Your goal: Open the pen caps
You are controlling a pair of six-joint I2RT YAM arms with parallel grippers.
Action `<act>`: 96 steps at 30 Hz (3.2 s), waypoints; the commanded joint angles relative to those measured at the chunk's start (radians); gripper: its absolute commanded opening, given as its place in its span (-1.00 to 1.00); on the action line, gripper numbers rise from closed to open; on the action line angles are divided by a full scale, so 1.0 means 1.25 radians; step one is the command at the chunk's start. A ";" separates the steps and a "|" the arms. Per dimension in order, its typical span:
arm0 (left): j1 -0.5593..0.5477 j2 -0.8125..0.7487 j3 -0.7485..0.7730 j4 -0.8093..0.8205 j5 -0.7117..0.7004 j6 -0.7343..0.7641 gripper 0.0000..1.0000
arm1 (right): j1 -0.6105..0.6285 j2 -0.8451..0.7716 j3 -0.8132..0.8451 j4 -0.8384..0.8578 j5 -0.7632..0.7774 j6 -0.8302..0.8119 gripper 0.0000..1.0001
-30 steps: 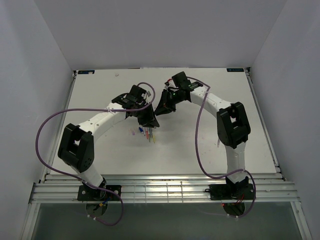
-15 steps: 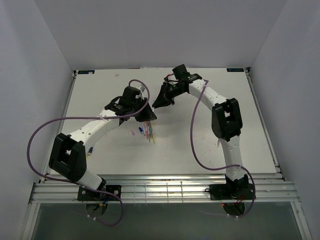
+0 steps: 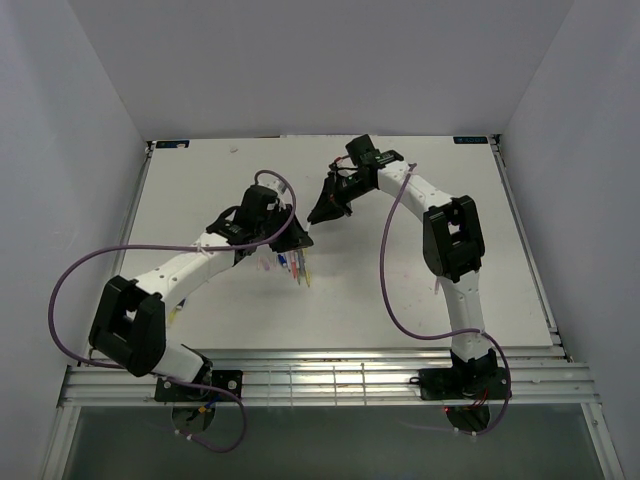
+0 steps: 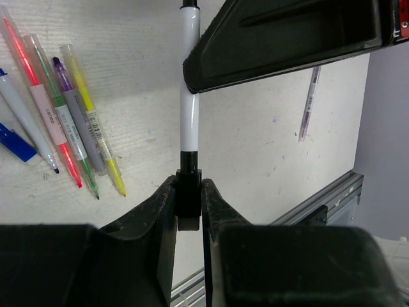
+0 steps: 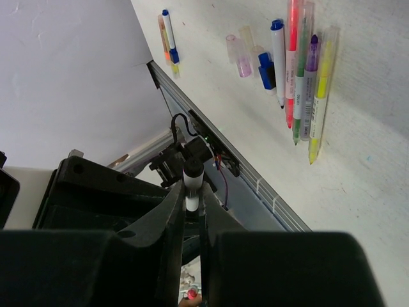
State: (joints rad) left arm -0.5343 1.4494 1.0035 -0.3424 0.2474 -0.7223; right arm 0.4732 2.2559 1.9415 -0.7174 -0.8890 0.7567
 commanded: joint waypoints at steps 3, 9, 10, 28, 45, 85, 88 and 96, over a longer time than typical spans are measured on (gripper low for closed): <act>-0.036 -0.088 -0.053 -0.129 0.167 -0.011 -1.00 | -0.098 0.003 0.081 0.113 0.193 -0.040 -0.85; -0.041 -0.091 -0.054 -0.122 0.179 -0.014 -1.00 | -0.090 0.001 0.099 0.094 0.241 -0.064 -0.85; -0.043 -0.089 -0.057 -0.120 0.181 -0.015 -1.00 | -0.091 -0.003 0.100 0.089 0.256 -0.071 -0.85; -0.090 -0.066 -0.087 -0.068 0.227 -0.032 -1.00 | -0.117 0.029 0.196 0.099 0.339 -0.047 -0.85; -0.090 -0.108 -0.144 -0.037 0.234 -0.031 -1.00 | -0.181 0.014 0.170 0.130 0.278 -0.017 -0.85; 0.172 0.092 -0.027 -0.226 -0.265 0.096 -0.92 | 0.030 -0.104 -0.182 -0.009 0.171 -0.335 -0.85; 0.208 0.111 -0.038 -0.213 -0.254 0.091 -0.77 | 0.031 -0.098 -0.184 -0.009 0.168 -0.338 -0.85; 0.233 0.142 -0.028 -0.179 -0.232 0.110 -0.72 | 0.031 -0.066 -0.167 -0.016 0.155 -0.343 -0.85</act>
State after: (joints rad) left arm -0.2447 1.6173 0.9501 -0.5987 -0.0460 -0.6025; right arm 0.5125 2.1601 1.6806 -0.7174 -0.6628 0.3527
